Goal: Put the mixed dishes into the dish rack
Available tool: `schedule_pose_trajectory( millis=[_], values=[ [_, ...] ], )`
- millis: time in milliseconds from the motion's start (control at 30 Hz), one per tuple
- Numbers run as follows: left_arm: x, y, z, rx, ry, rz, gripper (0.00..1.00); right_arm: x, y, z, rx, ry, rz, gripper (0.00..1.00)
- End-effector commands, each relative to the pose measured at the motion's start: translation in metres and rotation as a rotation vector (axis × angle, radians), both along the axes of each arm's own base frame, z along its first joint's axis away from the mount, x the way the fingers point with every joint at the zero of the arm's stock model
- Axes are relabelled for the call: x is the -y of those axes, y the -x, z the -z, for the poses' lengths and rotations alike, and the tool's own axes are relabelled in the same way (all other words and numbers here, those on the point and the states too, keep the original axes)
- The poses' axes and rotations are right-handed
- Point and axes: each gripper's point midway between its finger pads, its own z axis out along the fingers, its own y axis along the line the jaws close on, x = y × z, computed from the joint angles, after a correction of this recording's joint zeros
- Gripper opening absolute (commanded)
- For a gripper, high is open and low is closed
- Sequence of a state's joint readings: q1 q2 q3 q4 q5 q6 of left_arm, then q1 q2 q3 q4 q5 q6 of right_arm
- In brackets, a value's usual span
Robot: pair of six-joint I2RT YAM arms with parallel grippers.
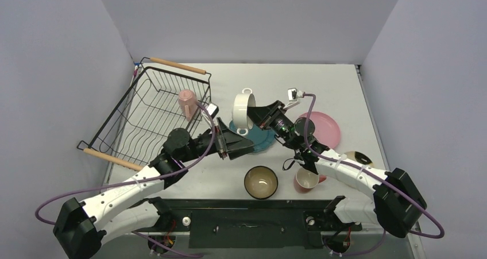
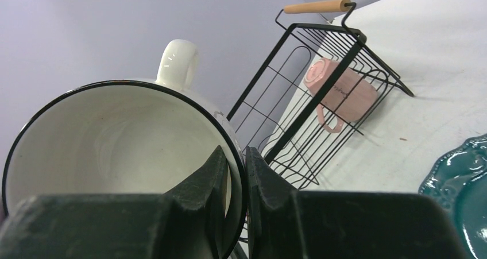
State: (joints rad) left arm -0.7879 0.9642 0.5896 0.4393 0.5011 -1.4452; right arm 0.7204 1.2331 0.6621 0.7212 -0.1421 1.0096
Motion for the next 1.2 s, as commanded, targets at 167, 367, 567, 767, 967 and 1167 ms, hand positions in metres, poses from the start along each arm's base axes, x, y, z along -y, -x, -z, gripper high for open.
schedule_pose_trajectory(
  millis=[167,367,567,767,967,1167],
  values=[
    [-0.023,-0.025,-0.047,0.156,0.095,-0.197,0.60,0.017,0.034,-0.084,0.218,-0.232,-0.069,0.00],
    [-0.022,-0.037,-0.055,0.192,0.074,-0.174,0.37,0.018,0.043,-0.086,0.284,-0.191,-0.086,0.00],
    [-0.019,-0.037,-0.061,0.202,0.127,-0.141,0.33,0.013,0.045,-0.085,0.318,-0.193,-0.085,0.00],
    [-0.021,-0.030,-0.066,0.200,0.211,-0.141,0.35,0.007,0.044,-0.088,0.354,-0.193,-0.077,0.00],
    [-0.019,-0.027,-0.078,0.257,0.183,-0.130,0.32,-0.003,0.049,-0.089,0.372,-0.183,-0.105,0.00],
    [-0.024,-0.028,-0.082,0.277,0.157,-0.151,0.19,-0.003,0.048,-0.089,0.378,-0.159,-0.095,0.00]
  ],
)
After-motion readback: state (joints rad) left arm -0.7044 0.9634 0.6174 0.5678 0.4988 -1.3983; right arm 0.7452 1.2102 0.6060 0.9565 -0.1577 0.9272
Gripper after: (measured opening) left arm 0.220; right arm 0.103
